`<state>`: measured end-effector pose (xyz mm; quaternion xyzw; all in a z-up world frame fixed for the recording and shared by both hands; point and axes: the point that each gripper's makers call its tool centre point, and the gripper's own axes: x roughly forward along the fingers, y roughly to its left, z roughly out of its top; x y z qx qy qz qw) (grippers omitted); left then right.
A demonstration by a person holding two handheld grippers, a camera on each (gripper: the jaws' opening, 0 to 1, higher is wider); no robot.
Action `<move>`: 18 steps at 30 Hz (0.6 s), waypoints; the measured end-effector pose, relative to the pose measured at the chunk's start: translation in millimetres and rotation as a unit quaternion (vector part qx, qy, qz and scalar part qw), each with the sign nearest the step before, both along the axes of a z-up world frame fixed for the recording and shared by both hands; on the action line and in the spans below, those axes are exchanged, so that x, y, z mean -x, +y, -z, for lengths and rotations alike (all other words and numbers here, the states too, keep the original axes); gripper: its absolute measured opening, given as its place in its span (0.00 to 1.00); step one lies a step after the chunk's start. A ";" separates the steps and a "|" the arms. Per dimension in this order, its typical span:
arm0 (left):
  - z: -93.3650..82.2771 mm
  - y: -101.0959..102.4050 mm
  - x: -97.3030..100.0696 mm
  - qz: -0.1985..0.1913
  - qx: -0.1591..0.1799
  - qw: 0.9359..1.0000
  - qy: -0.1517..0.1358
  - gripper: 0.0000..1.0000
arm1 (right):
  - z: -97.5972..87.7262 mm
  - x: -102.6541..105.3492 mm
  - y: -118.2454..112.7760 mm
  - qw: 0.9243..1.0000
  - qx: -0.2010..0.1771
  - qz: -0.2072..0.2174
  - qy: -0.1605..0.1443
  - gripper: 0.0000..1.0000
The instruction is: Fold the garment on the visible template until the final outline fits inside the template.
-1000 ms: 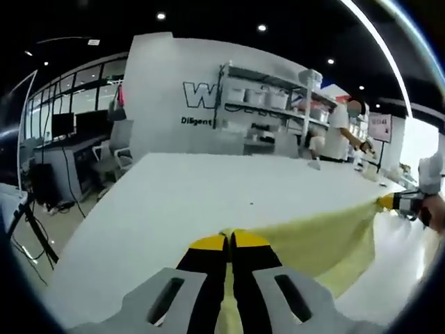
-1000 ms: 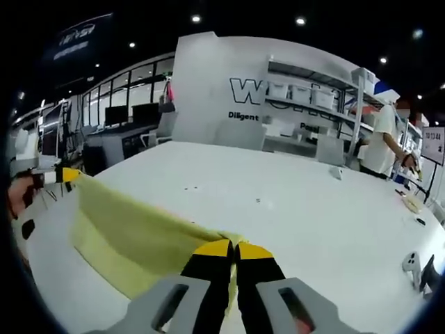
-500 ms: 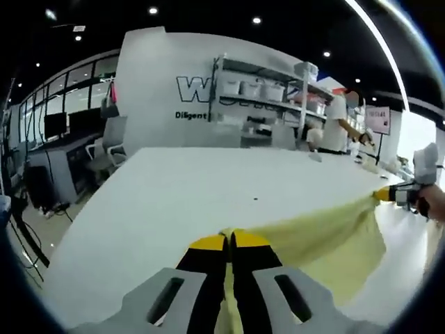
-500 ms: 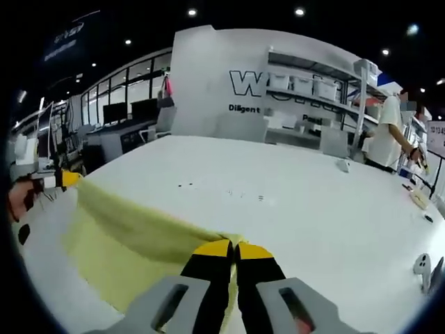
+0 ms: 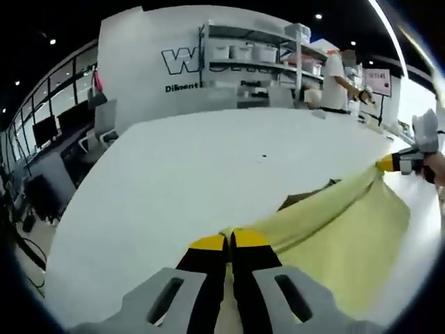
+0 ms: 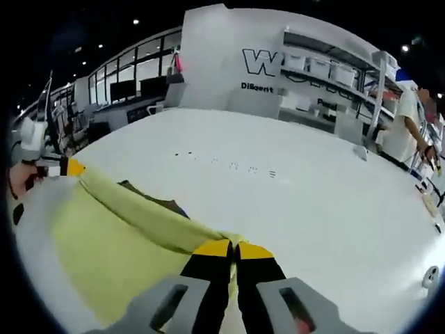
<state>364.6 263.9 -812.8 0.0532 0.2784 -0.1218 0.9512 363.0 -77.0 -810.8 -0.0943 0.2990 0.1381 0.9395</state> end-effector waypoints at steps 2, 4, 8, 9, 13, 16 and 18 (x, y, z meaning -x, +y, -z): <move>4.1 0.7 -0.8 0.001 -0.001 1.000 0.008 0.00 | 11.0 -1.1 -1.8 1.000 -0.012 0.010 0.024 0.00; 8.6 -0.3 0.7 0.002 -0.002 1.000 0.017 0.00 | 20.9 -1.5 -3.6 0.999 -0.011 0.018 0.046 0.00; 13.4 -1.7 -0.9 0.015 -0.031 0.999 0.016 0.00 | 28.4 -4.1 -1.4 0.999 0.008 0.006 0.051 0.00; 17.5 -1.7 -0.2 0.023 -0.042 0.999 0.022 0.00 | 30.1 -4.4 -1.1 0.999 0.012 0.003 0.052 0.00; 29.2 -0.8 3.4 0.018 -0.027 0.999 0.040 0.00 | 35.8 -4.0 -1.5 0.993 0.083 -0.054 0.064 0.00; 28.6 -2.9 3.4 0.046 -0.049 0.997 0.024 0.00 | 37.1 -3.3 -0.3 0.990 0.107 -0.071 0.064 0.00; 28.9 -3.1 2.6 0.053 -0.055 0.997 0.028 0.00 | 38.3 -3.1 0.3 0.988 0.119 -0.075 0.067 0.00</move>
